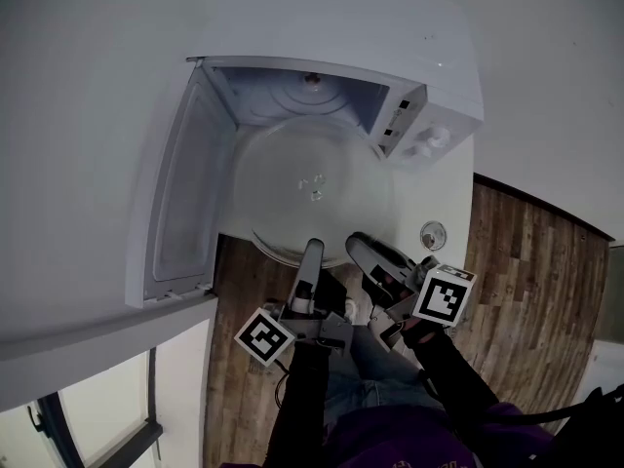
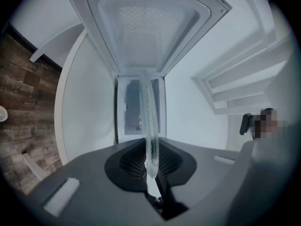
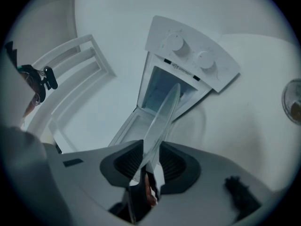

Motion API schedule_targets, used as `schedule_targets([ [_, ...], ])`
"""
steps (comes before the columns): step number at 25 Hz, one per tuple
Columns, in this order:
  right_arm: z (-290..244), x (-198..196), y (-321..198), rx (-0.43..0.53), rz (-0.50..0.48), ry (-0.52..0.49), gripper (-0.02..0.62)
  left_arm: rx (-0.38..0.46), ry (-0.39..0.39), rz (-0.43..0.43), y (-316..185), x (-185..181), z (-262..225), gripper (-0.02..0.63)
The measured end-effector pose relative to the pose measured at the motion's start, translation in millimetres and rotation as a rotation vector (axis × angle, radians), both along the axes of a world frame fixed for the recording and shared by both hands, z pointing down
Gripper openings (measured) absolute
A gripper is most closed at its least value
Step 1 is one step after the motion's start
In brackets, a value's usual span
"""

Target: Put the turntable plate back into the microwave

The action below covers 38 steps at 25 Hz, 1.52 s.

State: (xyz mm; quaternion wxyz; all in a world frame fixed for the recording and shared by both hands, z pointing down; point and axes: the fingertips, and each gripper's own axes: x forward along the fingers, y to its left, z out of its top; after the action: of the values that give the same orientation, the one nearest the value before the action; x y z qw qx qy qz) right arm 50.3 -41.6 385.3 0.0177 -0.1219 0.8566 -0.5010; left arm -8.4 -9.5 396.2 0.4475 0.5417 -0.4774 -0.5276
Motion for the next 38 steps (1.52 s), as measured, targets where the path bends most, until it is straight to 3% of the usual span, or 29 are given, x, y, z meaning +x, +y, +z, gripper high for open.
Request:
schedule_targets([
  [8, 5.4, -21.5, -15.6, 0.108, 0.010, 0.130, 0.149, 0.001, 0.017, 0.003, -18.0, -28.1, 4.3, 0.050],
  [13, 10.9, -17.9, -23.3, 0.077, 0.048, 0.145, 0.161, 0.004, 0.037, 0.022, -33.5, -39.0, 7.4, 0.054],
  [19, 27.1, -9.4, -28.9, 0.046, 0.075, 0.243, 0.160, 0.027, 0.074, 0.019, -58.8, -53.6, 10.1, 0.054],
  [26, 36.8, -8.8, -21.4, 0.047, 0.047, 0.303, 0.160, 0.024, 0.022, 0.026, -97.5, -76.6, 14.3, 0.051],
  [38, 52.7, -14.0, -37.1, 0.000, 0.094, 0.329, 0.160, 0.035, -0.009, 0.046, -154.0, -91.3, 16.8, 0.049],
])
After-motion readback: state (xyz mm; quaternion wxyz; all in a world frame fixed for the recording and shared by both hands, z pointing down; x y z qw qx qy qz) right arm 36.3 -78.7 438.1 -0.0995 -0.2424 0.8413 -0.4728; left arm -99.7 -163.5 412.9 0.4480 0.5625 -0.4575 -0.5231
